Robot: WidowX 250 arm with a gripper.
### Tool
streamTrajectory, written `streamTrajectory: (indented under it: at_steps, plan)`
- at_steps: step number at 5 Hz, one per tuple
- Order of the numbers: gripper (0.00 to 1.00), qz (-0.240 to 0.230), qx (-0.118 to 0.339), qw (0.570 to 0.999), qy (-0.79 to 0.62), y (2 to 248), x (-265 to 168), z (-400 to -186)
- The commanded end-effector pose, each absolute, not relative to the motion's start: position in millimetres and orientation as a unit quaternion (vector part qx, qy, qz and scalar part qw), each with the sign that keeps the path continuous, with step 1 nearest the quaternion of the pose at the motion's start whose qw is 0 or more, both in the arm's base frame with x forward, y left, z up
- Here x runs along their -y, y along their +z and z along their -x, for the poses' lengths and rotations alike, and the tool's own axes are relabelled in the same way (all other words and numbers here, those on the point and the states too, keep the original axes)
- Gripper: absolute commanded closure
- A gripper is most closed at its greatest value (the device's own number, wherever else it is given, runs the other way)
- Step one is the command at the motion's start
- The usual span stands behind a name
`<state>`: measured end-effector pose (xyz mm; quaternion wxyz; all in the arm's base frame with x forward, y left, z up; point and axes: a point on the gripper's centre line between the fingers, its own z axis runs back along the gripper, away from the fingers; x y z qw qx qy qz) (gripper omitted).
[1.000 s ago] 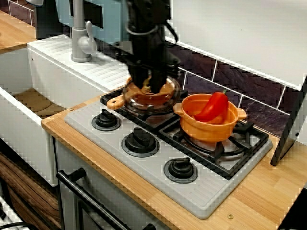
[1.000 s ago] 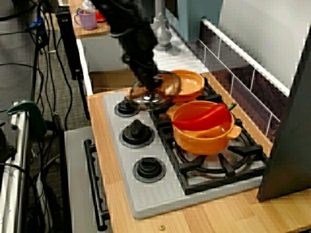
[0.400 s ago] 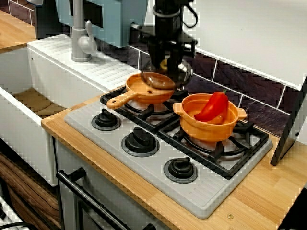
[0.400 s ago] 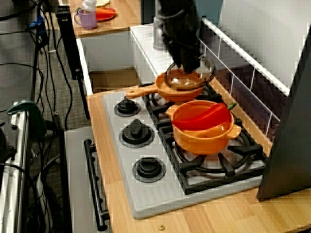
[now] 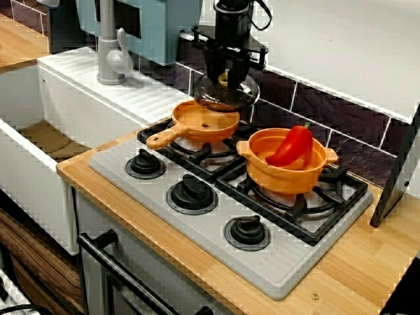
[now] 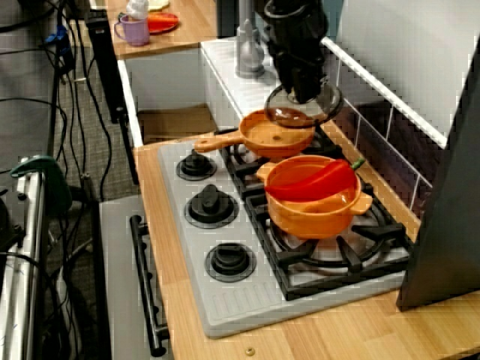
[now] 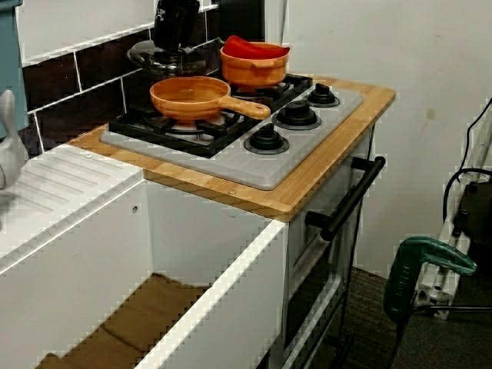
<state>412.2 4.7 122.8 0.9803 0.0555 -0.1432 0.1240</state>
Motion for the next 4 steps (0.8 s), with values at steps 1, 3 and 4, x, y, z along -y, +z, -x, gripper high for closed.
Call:
streamTrajectory:
  at_steps: [1,3,4]
  plan:
    - [1.00,-0.057,0.146,0.982,0.106,143,-3,-406]
    - [1.00,-0.055,0.128,0.986,0.095,143,1,-391]
    - [1.00,-0.066,0.122,0.987,0.084,132,1,-391]
